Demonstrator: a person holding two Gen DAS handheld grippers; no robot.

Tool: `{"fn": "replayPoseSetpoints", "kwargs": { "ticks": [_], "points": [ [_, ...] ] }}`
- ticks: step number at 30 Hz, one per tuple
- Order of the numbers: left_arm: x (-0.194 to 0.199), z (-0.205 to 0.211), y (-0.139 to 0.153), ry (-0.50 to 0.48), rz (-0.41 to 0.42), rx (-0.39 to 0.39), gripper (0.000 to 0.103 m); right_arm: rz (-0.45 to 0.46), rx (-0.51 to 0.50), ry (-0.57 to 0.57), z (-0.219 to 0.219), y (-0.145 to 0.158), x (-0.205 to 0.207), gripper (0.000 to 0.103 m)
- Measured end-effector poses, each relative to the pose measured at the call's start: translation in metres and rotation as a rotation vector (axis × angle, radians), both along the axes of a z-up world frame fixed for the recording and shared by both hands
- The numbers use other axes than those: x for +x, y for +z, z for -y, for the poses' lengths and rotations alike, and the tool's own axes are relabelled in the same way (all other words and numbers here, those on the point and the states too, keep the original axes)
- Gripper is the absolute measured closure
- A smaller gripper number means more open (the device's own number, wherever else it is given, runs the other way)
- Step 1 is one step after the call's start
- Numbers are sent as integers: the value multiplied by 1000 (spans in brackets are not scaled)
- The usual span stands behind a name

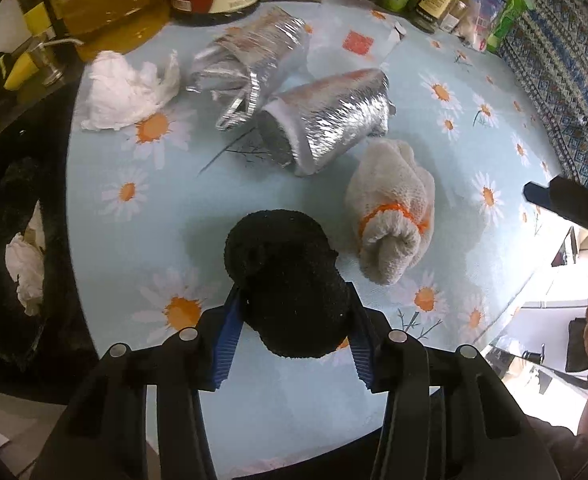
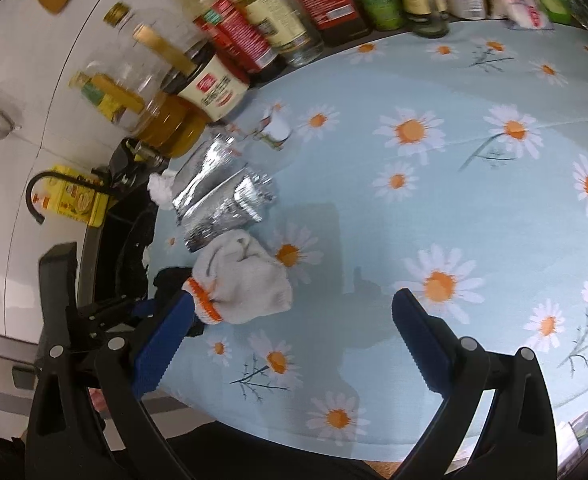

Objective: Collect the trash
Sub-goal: 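Grasp the white glove with the right tool while the left tool holds the black ball, then carry the black ball and white glove over the trash bin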

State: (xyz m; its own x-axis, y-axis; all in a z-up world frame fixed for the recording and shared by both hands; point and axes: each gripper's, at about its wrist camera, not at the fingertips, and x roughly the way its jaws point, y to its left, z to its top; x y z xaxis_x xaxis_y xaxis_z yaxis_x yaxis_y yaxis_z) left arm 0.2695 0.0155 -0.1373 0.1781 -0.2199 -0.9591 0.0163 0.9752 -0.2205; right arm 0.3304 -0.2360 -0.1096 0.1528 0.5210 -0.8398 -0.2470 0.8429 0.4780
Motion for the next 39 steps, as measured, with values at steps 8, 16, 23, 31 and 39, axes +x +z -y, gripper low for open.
{"fn": "replayPoseSetpoints", "kwargs": {
  "ticks": [8,16,23,31,39],
  "points": [
    [-16,-33,16,92,36,-19,57,-2,-31,142,-55,-11,-1,5],
    [-37,-64,23,188,53,-43,57,-1,-96,252,-101,-32,5,32],
    [-51,-81,24,245,58,-43,57,15,-186,288,-119,-44,6,56],
    [-53,-92,26,249,79,-57,57,35,-221,291,-125,-41,0,77],
    [-50,-97,27,218,99,-81,57,43,-224,245,-118,-23,-10,78]
  ]
}}
